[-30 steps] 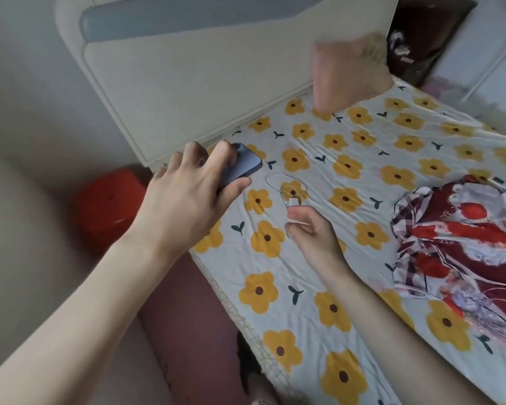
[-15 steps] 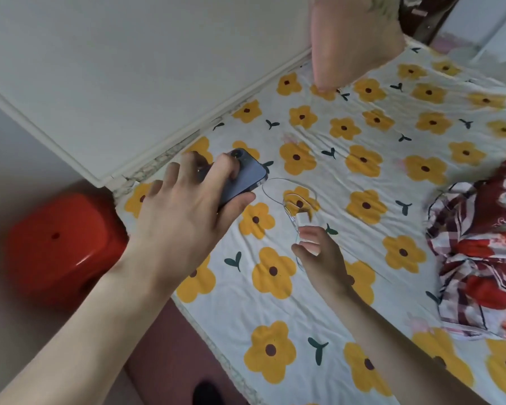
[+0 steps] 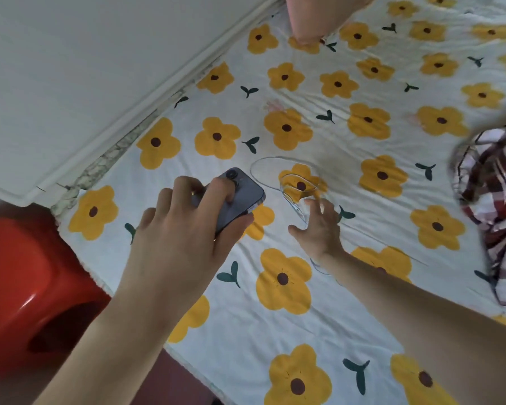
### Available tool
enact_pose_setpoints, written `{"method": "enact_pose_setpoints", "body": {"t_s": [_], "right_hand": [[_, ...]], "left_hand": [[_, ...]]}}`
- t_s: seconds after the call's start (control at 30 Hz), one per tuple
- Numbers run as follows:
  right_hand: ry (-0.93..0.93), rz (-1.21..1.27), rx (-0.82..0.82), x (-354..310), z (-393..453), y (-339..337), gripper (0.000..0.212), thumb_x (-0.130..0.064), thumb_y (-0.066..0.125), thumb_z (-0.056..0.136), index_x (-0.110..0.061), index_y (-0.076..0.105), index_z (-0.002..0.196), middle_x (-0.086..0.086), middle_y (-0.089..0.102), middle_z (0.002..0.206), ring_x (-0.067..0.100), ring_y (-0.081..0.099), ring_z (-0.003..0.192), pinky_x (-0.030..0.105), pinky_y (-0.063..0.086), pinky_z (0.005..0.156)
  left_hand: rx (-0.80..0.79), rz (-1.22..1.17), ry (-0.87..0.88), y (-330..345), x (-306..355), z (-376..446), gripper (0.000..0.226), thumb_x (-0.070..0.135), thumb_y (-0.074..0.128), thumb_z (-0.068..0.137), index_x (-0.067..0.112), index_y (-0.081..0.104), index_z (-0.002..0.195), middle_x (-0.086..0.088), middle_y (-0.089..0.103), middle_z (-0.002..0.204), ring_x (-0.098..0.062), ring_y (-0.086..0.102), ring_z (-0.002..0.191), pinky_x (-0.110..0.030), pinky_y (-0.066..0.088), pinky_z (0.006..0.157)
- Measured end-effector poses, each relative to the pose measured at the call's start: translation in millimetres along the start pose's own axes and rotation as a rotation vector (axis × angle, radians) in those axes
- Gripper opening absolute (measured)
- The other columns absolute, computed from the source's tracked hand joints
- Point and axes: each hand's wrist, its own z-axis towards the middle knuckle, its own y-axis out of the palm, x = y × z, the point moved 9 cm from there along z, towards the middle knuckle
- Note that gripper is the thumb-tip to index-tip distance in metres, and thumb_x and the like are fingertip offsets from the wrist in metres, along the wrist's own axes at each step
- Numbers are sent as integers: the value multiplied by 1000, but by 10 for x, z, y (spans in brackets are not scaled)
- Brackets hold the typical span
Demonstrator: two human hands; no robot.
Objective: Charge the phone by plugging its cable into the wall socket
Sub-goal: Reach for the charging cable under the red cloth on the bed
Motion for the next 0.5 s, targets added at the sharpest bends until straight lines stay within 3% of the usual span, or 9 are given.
{"method": "enact_pose_setpoints", "body": {"t_s": [0.2, 0.3, 0.4, 0.5], "right_hand": [[124, -196, -18, 234, 519, 300, 85, -41, 73, 80, -17, 28, 148, 19, 19, 157, 43, 23, 142, 55, 31, 109], [94, -212, -21, 171, 519, 390, 82, -38, 73, 80, -14, 28, 145, 20, 24, 153, 44, 24, 140, 56, 32, 108], [-51, -188, 14, -51, 373, 356, 72, -29, 73, 81, -9, 37, 140, 21, 37, 142, 43, 34, 132, 53, 39, 102], [-366, -124, 45, -448, 85, 271, 56, -14, 74, 79, -5, 52, 130, 18, 48, 129, 38, 48, 119, 47, 48, 89]], "left_hand": [[-56, 18, -33, 342, -312, -48, 43, 61, 31, 93, 24, 45, 109, -12, 57, 101, -35, 58, 78, -48, 52, 59], [-58, 1, -40, 412, -406, -28, 44, 60, 32, 93, 22, 46, 108, -13, 57, 99, -36, 58, 76, -47, 52, 56], [-53, -8, -42, 422, -423, 12, 42, 60, 33, 93, 22, 45, 107, -13, 57, 98, -36, 57, 75, -45, 51, 55], [-39, -15, -37, 366, -378, 78, 42, 60, 34, 93, 22, 45, 108, -13, 58, 99, -36, 57, 76, -44, 51, 55]]}}
